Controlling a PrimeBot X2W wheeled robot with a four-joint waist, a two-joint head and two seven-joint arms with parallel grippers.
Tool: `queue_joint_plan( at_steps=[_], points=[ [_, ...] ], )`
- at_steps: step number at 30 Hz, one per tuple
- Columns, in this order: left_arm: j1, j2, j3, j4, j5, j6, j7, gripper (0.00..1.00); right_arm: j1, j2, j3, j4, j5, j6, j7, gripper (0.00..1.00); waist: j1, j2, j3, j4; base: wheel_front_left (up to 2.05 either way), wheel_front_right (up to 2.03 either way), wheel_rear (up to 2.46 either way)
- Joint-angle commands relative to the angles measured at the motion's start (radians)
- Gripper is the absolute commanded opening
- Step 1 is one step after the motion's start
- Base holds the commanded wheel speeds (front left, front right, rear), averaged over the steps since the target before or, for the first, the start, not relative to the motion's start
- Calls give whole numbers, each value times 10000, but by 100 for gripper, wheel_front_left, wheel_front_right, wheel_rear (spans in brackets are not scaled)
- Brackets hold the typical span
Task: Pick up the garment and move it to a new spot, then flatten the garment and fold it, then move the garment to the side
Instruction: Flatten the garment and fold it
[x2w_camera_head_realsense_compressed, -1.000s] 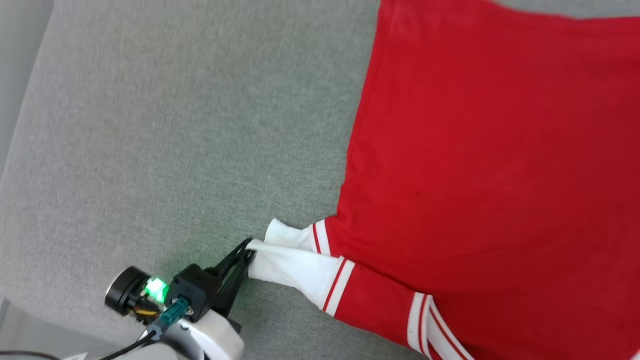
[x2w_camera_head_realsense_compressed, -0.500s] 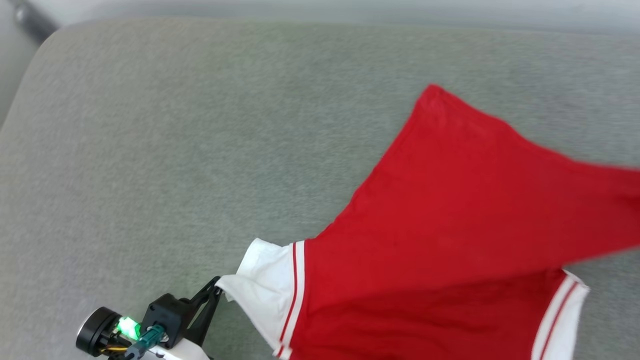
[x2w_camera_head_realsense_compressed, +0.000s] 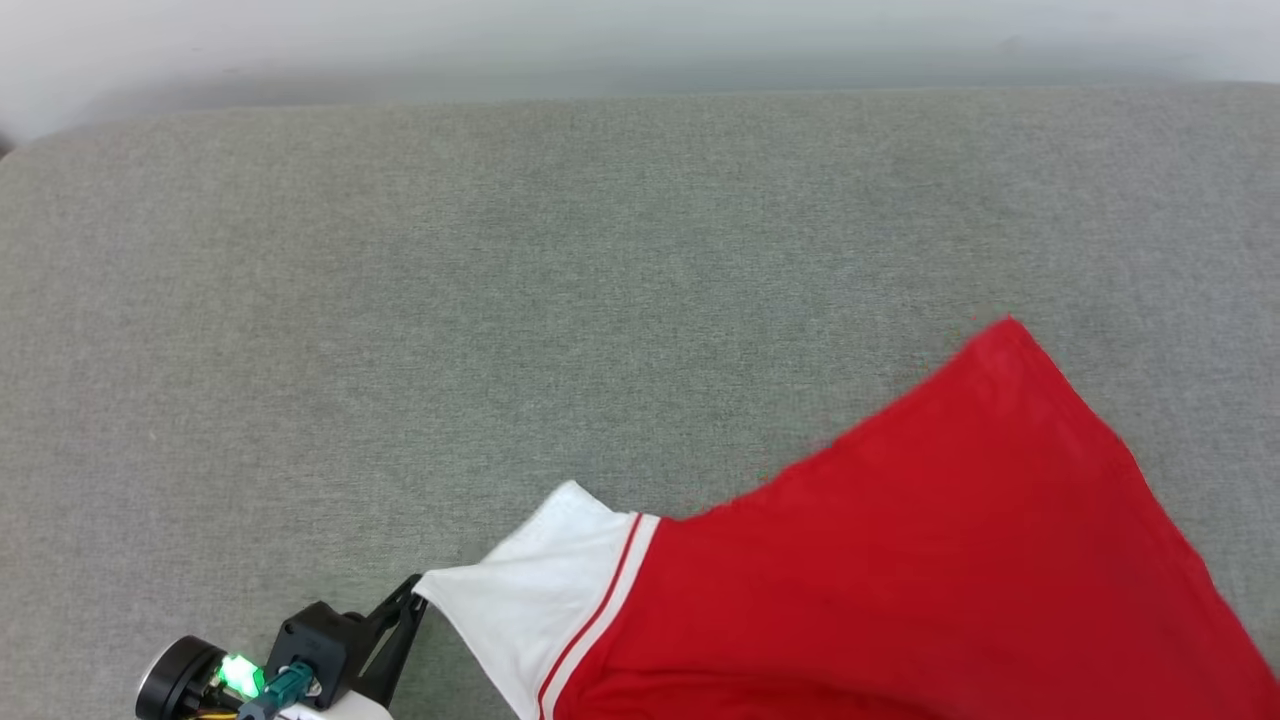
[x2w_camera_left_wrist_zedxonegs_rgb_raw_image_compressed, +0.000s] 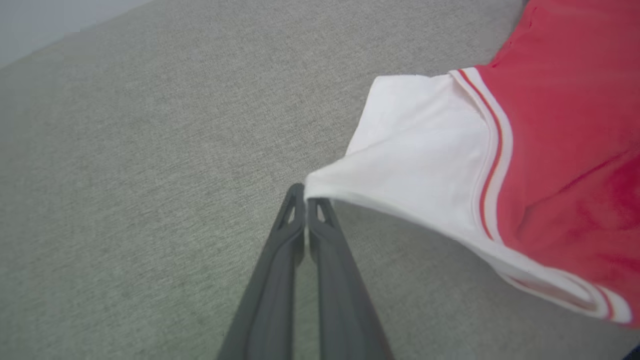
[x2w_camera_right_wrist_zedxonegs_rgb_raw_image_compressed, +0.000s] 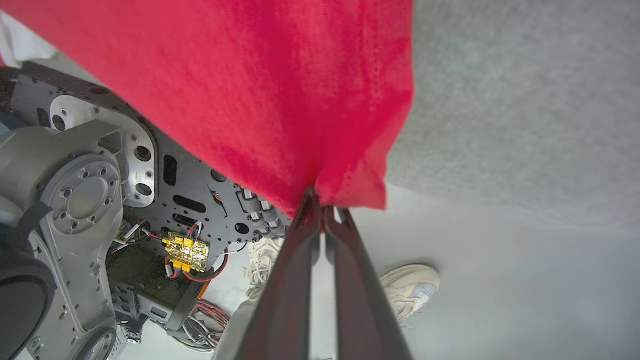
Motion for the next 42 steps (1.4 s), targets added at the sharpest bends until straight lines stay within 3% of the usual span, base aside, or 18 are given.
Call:
queue_joint_plan(
  at_steps=[1, 4, 5, 6, 10, 14, 18, 23, 31, 37, 42],
  points=[
    [82, 18, 39, 45, -51, -18, -28, 0, 408, 152, -25, 56, -65, -8, -211, 0, 0, -1, -19, -36, 0, 0, 0],
    [154, 47, 67, 62, -85, -8, -46, 0, 735, 404, -293, 135, -199, -8, -605, 0, 0, -1, -53, -126, 0, 0, 0],
    [190, 78, 75, 59, -101, -2, -53, 0, 686, 485, -479, 134, -258, -8, -752, 45, 0, -1, -58, -175, 0, 0, 0],
    [220, 110, 64, 60, -112, -7, -50, 0, 579, 530, -671, 151, -328, -8, -867, 100, 0, -1, -68, -210, 0, 0, 0],
    [193, 154, 36, 43, -111, -47, -3, 0, 198, 432, -1318, -64, -460, -8, -1056, 100, 0, -1, -103, -227, 0, 0, 0],
    [7, 121, 15, -19, -17, -60, 60, 0, -557, 119, -2620, -635, -546, -8, -1060, 100, 0, -1, -64, -117, 0, 0, 0],
    [-208, 39, -27, -61, 115, -101, 123, 0, -1363, -192, -3324, -1215, -637, -8, -533, 100, 0, -1, 102, 86, 0, 0, 0],
    [-463, -93, -52, -90, 280, -167, 207, 0, -2454, -328, -3449, -1921, -849, -8, 403, 100, 0, -1, 359, 350, 0, 0, 0],
    [-1129, -505, -124, -81, 706, -333, 333, 0, -5459, 620, -2051, -2383, -1711, -8, 2953, 100, 0, -1, 1119, 1015, 0, 0, 0],
    [-1506, -841, -115, 18, 917, -386, 307, 0, -7651, 2166, -768, -1303, -2545, -8, 4145, 100, 0, -1, 1677, 1380, 0, 0, 0],
    [-1701, -1014, -92, 86, 1020, -409, 268, 0, -8527, 2881, 175, -232, -3008, -8, 4477, 100, 0, -1, 2046, 1624, 0, 0, 0]
  ],
)
